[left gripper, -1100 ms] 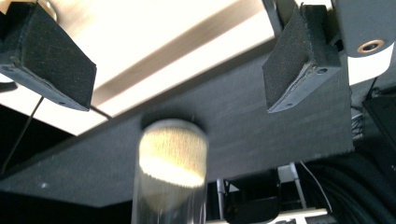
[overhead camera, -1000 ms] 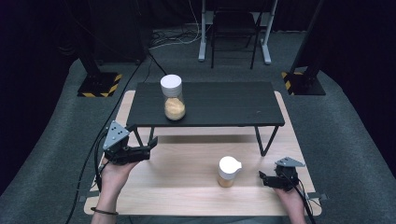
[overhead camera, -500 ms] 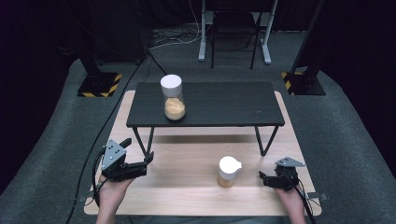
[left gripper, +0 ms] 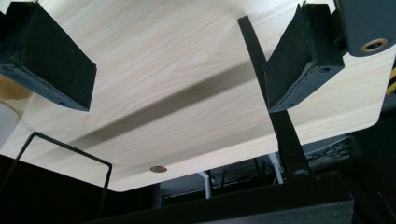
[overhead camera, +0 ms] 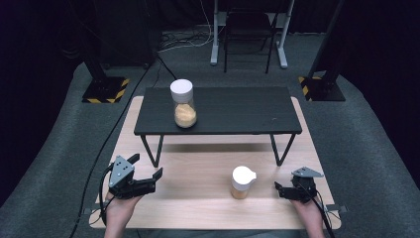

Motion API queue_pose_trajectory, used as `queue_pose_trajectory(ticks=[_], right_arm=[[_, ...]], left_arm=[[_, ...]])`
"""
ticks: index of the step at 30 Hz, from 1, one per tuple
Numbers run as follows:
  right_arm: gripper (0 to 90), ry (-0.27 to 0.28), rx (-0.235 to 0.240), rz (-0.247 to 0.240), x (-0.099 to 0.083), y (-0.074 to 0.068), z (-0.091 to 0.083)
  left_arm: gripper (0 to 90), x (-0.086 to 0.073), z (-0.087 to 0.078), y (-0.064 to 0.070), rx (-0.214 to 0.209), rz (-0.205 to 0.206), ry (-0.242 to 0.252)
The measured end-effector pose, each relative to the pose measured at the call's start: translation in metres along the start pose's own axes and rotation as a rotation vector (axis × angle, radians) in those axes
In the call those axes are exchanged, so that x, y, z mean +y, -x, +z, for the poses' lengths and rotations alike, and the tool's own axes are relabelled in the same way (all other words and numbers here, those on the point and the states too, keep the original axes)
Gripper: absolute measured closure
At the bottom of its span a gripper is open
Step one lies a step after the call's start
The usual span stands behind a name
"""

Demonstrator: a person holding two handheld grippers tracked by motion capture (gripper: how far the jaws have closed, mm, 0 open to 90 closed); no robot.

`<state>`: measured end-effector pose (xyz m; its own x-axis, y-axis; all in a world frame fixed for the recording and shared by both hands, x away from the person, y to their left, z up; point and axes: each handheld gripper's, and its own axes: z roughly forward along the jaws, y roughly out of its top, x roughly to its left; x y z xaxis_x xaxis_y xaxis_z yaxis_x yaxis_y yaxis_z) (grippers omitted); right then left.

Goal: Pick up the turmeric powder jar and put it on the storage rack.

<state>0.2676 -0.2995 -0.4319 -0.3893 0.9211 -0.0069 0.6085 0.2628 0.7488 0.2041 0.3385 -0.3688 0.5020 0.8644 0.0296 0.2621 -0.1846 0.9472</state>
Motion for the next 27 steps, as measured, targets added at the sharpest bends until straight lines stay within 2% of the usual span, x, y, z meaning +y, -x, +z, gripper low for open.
queue_pose_trajectory(ticks=[13, 23, 27], right_arm=[[13.0, -0.001, 0.0, 0.001, 0.0, 0.0, 0.0], [13.0, 0.0, 0.0, 0.001, 0.0, 0.0, 0.0], [13.0, 0.0, 0.0, 0.001, 0.0, 0.0, 0.0]], left_arm=[[9.0, -0.017, 0.011, -0.003, 0.013, -0.022, -0.041], [9.0, -0.033, 0.028, -0.014, 0.011, -0.056, -0.093], [9.0, -0.038, 0.034, -0.019, 0.0, -0.081, -0.118]])
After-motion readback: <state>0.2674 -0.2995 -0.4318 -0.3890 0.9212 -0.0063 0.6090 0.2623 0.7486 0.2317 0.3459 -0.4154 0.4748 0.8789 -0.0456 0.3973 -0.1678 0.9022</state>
